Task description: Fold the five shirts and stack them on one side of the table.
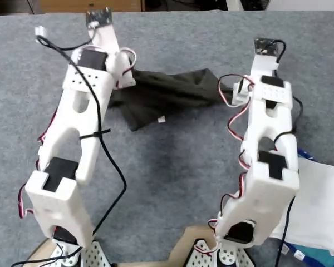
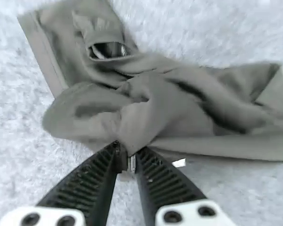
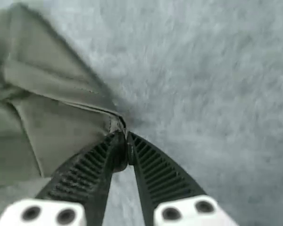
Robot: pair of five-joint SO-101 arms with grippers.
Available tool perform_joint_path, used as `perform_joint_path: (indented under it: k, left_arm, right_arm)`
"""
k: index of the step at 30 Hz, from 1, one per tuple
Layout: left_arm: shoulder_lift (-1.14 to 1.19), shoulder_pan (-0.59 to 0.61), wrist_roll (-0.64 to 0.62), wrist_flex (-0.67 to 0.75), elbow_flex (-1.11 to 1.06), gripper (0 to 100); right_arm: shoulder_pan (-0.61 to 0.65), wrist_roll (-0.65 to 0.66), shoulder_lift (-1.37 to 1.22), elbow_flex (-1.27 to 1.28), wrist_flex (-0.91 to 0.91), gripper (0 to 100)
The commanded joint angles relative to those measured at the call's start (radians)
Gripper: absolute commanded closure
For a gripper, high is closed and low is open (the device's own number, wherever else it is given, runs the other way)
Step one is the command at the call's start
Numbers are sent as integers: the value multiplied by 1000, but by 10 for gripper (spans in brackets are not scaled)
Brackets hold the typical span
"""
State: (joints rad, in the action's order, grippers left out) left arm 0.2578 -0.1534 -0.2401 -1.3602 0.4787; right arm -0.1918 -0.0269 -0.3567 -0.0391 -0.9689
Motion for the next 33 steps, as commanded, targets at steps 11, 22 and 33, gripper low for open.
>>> perform_joint_path:
  k: [11,22,33]
  left_arm:
    - [-228,58,-3,-302,293,981]
    - [-478,198,152,-396,192,981]
    - [-541,192,451,-221,-382,981]
  right_arm:
    - [122,150,690,-329,-302,993]
    - [262,144,1012,-536,-528,993]
    - [389,149,1024,-519,-677,993]
